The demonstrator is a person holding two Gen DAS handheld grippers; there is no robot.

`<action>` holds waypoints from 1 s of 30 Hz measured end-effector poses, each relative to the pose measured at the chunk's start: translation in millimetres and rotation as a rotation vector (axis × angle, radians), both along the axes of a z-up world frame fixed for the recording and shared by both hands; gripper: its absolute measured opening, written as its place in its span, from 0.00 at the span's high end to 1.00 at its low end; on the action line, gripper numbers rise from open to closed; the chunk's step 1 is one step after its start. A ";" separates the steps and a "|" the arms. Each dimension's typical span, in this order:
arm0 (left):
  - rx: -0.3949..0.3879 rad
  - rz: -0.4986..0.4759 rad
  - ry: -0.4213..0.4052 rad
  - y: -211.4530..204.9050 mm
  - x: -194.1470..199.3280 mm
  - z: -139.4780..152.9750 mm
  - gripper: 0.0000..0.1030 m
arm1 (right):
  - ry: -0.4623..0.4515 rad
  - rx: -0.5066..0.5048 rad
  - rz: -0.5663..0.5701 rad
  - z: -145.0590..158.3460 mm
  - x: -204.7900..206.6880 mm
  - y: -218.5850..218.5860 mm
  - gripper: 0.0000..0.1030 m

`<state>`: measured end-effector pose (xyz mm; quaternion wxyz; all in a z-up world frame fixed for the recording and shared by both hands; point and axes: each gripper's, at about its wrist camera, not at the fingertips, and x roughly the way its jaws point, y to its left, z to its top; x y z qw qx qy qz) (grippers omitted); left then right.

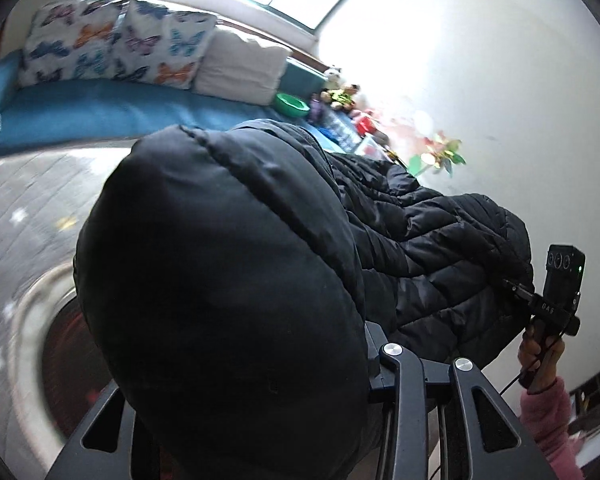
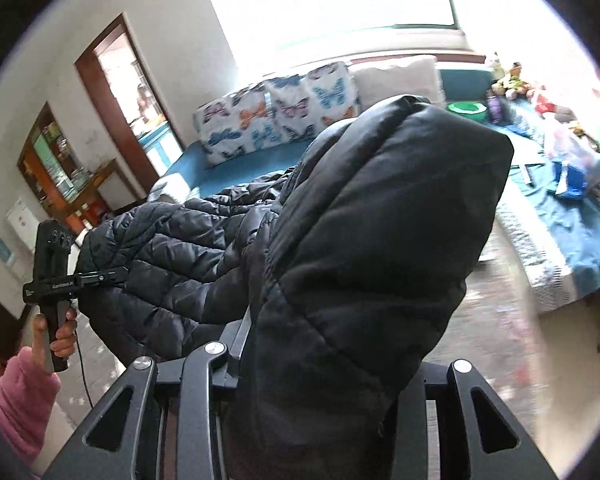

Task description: Fold large clothes

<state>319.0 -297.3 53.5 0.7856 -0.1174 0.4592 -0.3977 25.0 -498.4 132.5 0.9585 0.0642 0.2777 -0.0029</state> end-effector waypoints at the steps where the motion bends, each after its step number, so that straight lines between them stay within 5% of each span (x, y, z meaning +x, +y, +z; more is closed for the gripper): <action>1: 0.006 -0.016 0.004 -18.7 2.0 -2.1 0.57 | 0.000 0.006 -0.012 0.7 -2.5 -9.1 0.60; 6: 0.124 -0.061 0.066 -98.4 6.2 -36.9 0.50 | 0.051 0.109 -0.077 -34.7 -4.9 -62.3 0.57; 9: 0.194 -0.027 0.093 -112.5 4.4 -65.3 0.27 | 0.151 0.155 -0.135 -81.9 -0.5 -88.1 0.49; 12: 0.116 0.003 0.198 -105.5 11.2 -79.9 0.12 | 0.170 0.287 -0.178 -120.4 -3.1 -116.5 0.33; 15: 0.080 0.030 0.259 -91.4 15.5 -78.1 0.12 | 0.136 0.395 -0.176 -129.3 -14.6 -133.7 0.29; 21: 0.085 0.115 0.110 -60.1 31.3 -16.2 0.11 | 0.169 0.186 -0.271 -93.0 -37.5 -121.9 0.29; 25: 0.084 0.111 -0.053 -53.2 24.3 31.2 0.11 | 0.098 0.000 -0.366 -56.0 -48.9 -103.1 0.29; 30: 0.105 0.034 -0.119 -91.4 9.4 36.6 0.14 | 0.055 -0.016 -0.321 -49.7 -25.3 -92.7 0.29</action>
